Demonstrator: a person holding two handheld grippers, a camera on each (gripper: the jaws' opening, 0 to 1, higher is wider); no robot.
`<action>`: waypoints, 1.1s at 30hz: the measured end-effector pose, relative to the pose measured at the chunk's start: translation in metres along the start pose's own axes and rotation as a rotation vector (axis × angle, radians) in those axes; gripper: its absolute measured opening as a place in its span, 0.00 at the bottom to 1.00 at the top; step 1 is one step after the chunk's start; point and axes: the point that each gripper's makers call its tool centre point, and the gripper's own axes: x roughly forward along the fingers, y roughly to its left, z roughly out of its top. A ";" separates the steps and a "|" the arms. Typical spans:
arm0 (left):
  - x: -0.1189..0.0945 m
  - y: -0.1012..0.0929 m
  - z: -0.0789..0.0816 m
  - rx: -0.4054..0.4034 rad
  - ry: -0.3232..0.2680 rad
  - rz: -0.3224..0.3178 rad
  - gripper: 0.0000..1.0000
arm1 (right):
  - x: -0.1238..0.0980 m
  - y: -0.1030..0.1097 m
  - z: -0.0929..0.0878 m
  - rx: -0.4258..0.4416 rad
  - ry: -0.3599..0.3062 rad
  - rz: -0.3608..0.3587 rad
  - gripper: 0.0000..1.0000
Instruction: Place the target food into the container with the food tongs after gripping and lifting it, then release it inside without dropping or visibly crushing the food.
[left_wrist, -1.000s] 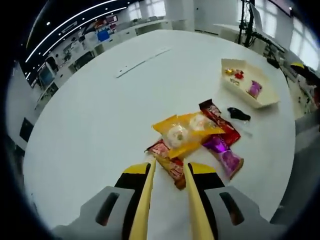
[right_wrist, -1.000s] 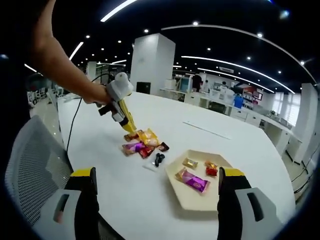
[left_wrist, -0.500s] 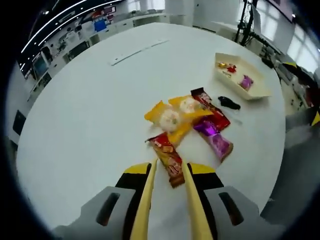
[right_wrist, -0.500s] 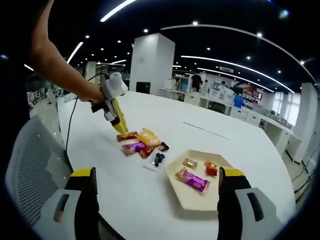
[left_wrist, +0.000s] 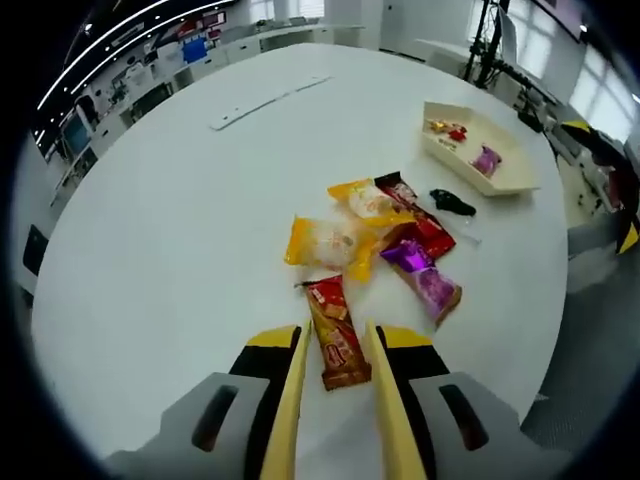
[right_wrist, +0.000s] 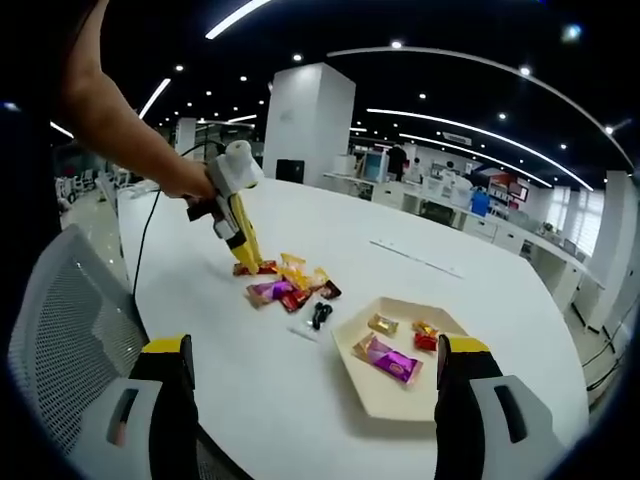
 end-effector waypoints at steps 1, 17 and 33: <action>0.001 -0.001 -0.005 -0.004 0.021 0.001 0.23 | 0.000 0.000 0.000 0.002 0.000 -0.001 0.99; -0.008 -0.052 -0.013 0.271 -0.072 -0.165 0.25 | 0.000 0.002 0.000 -0.003 0.001 0.003 0.99; -0.009 -0.058 -0.018 0.285 -0.094 -0.152 0.18 | 0.001 0.003 -0.001 -0.006 0.008 0.011 0.99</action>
